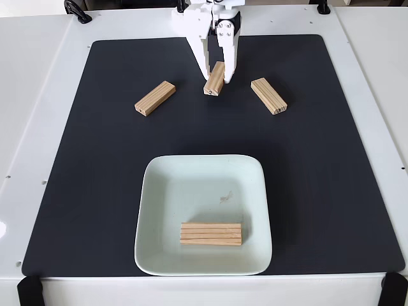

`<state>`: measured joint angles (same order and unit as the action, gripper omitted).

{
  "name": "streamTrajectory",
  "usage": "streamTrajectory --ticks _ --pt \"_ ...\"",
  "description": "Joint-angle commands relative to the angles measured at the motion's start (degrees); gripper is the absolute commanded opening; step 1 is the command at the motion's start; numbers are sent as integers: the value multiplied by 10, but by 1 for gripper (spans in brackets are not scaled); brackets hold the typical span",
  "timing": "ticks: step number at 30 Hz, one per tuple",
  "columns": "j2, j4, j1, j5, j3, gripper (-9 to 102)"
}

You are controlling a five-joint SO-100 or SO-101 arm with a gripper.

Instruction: Pick up the wooden block and place them on the plate.

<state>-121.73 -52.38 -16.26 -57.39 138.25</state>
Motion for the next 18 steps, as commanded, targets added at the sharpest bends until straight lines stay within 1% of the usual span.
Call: streamTrajectory --ticks 1,5,9,13,18 --pt "3 6 -4 143 -118 0" --pt "41 11 3 299 -225 0" --pt "136 11 4 401 -345 0" --pt "258 11 6 472 -475 0" --pt "395 11 16 526 -630 0"
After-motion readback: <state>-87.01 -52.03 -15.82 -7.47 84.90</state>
